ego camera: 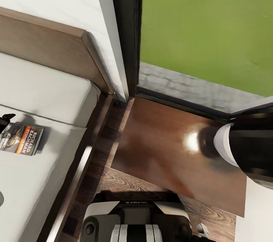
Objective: In the bedroom, move the book from the bed onto either nightstand, and place the two sandals side by side next to the bed.
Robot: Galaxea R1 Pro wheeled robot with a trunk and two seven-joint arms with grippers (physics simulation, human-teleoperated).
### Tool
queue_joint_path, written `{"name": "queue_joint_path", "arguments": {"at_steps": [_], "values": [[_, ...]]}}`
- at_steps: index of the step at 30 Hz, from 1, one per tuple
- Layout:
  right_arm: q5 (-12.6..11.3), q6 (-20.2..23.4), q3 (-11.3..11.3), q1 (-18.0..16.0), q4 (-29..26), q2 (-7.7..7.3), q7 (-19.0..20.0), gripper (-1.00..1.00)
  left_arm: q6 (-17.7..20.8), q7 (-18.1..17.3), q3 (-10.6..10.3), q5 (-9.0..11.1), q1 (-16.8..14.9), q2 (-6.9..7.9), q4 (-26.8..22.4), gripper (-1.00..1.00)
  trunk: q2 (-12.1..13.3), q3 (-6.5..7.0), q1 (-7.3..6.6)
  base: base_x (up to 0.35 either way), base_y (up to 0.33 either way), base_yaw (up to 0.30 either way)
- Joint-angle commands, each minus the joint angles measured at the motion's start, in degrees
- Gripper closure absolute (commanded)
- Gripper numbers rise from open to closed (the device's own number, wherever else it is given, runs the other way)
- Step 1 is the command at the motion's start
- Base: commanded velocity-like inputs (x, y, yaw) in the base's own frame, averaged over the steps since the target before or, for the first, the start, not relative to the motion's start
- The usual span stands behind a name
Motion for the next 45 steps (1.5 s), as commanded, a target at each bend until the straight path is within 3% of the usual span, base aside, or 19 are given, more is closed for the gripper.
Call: {"name": "queue_joint_path", "arguments": {"at_steps": [1, 45], "values": [[-0.1, 0.6, -0.2, 0.0, 0.0, 0.01, 0.2, -1.00, 0.3, -0.3, 0.2, -0.1, 0.0, -0.02, 0.0, -1.00, 0.0, -0.02, 0.00, 0.000, 0.000, 0.000], [-0.1, 0.6, -0.2, 0.0, 0.0, 0.01, 0.2, -1.00, 0.3, -0.3, 0.2, 0.0, 0.0, -0.02, 0.0, -1.00, 0.0, -0.02, 0.00, -0.023, 0.000, -0.024]]}}
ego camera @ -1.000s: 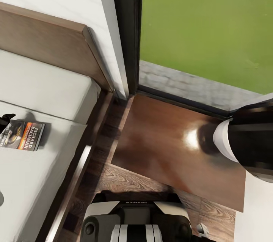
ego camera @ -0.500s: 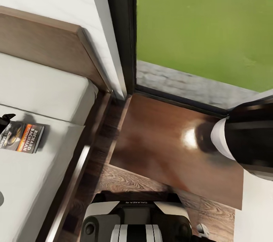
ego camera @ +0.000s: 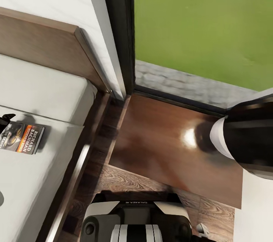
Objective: In the bedroom, move the book from the bed onto either nightstand, and place the two sandals side by side next to the bed.
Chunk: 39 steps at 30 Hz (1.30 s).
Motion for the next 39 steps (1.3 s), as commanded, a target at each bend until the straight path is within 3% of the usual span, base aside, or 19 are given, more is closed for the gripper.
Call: {"name": "queue_joint_path", "arguments": {"at_steps": [1, 10, 20, 39], "values": [[-0.1, 0.6, -0.2, 0.0, 0.0, 0.01, 0.2, -1.00, 0.4, -0.3, 0.2, -0.1, -0.1, -0.02, 0.0, -1.00, 0.0, -0.02, 0.00, 0.034, -0.050, 0.000], [-0.1, 0.6, -0.2, 0.0, 0.0, 0.00, 0.2, -1.00, 0.3, -0.3, 0.2, -0.1, -0.1, -0.73, 0.0, -1.00, 0.0, -0.02, 0.00, 0.023, -0.039, 0.000], [-0.1, 0.6, -0.2, 0.0, 0.0, 0.01, 0.3, -1.00, 0.3, -0.3, 0.2, -0.1, -0.1, -0.81, 0.0, -1.00, 0.0, -0.02, 0.00, -0.036, -0.122, 0.000], [-0.1, 0.6, -0.2, 0.0, 0.0, 0.01, 0.2, -1.00, 0.3, -0.3, 0.2, -0.2, -0.1, -0.81, 0.0, -1.00, 0.0, -0.02, 0.00, -0.002, -0.004, 0.000]]}}
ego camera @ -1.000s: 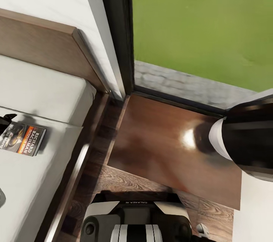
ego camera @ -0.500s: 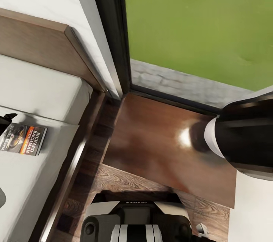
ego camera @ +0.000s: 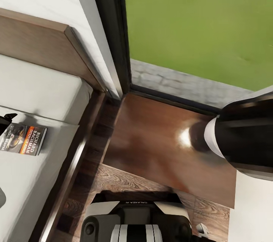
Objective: In the bedroom, move the book from the bed onto either nightstand, and place the two sandals side by side next to the bed.
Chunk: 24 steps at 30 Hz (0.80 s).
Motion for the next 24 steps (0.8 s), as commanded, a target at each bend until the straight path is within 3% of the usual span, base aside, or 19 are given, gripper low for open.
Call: {"name": "queue_joint_path", "arguments": {"at_steps": [1, 6, 16, 24], "values": [[-0.1, 0.6, -0.2, 0.0, 0.0, 0.01, 0.3, -1.00, 0.6, -0.1, 0.2, 0.1, 0.0, -0.03, 0.4, -1.00, 0.0, -0.02, 0.01, 0.000, 0.000, -0.119], [-0.1, 0.6, -0.2, 0.0, 0.0, 0.01, 0.3, -1.00, 0.6, -0.1, 0.2, 0.1, 0.0, -0.03, 0.4, -1.00, 0.0, -0.02, 0.01, 0.000, 0.000, -0.151], [-0.1, 0.6, -0.2, 0.0, 0.0, 0.01, 0.3, -1.00, 0.7, -0.1, 0.2, 0.2, 0.0, -0.03, 0.4, -1.00, 0.0, -0.02, 0.01, -0.009, 0.000, -0.016], [-0.1, 0.6, -0.2, 0.0, 0.0, 0.01, 0.3, -1.00, 0.7, -0.1, 0.2, 0.2, 0.0, -0.03, 0.4, -1.00, 0.0, -0.02, 0.01, -0.154, 0.000, 0.000]]}}
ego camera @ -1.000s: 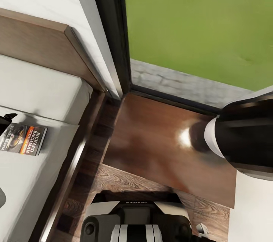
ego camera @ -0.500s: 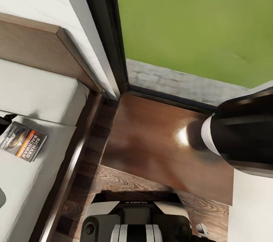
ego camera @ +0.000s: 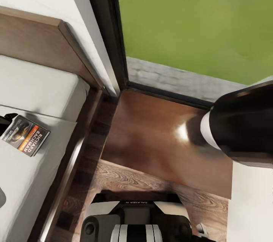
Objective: In the bedroom, move the book from the bed onto either nightstand, and place the two sandals side by side next to the bed.
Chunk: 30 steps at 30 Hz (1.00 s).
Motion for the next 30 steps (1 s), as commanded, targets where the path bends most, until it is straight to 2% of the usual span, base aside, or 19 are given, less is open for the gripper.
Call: {"name": "queue_joint_path", "arguments": {"at_steps": [1, 24, 30], "values": [[-0.1, 0.6, -0.2, 0.0, 0.0, 0.01, 0.2, -1.00, 0.5, 0.0, 0.2, -0.6, 0.0, -0.02, 0.1, -1.00, 0.0, -0.03, -0.01, -0.081, 0.000, 0.000], [-0.1, 0.6, -0.2, 0.0, 0.0, -0.01, 0.1, -1.00, 0.5, 0.0, 0.2, -0.6, 0.0, -0.02, 0.2, -1.00, 0.0, -0.03, -0.01, -0.007, 0.000, 0.000], [-0.1, 0.6, -0.2, 0.0, 0.0, 0.00, 0.1, -1.00, 0.5, 0.0, 0.2, -0.6, 0.0, -0.02, 0.2, -1.00, 0.0, -0.03, -0.01, -0.109, 0.000, 0.000]]}}
